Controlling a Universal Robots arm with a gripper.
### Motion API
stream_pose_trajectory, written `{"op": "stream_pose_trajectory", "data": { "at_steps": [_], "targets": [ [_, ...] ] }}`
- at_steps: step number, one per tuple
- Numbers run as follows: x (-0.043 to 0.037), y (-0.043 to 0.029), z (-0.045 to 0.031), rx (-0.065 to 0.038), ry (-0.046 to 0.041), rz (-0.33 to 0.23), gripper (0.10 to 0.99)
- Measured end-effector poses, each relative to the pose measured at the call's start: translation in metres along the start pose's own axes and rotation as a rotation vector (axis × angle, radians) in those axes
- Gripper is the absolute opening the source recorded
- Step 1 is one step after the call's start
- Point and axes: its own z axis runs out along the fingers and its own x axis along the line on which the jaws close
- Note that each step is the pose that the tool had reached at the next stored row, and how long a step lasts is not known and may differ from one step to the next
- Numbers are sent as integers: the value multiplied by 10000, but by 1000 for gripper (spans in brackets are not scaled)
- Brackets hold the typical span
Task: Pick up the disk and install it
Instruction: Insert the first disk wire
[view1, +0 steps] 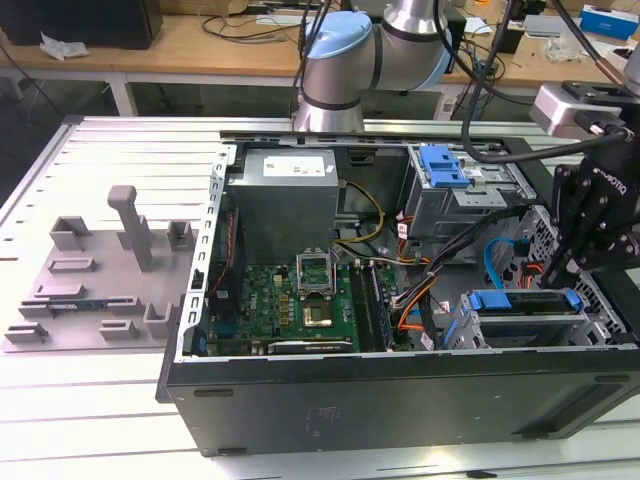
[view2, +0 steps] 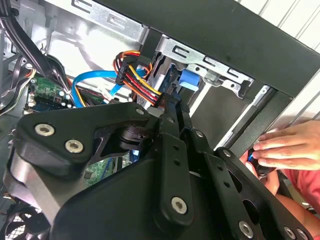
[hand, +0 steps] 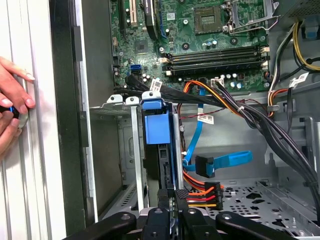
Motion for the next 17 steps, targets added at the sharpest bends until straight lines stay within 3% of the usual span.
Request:
{"op": "stream_pose_trajectory", "data": {
  "at_steps": [17],
  "targets": [
    [9, -2, 57, 0, 0, 1, 165]
  ]
}}
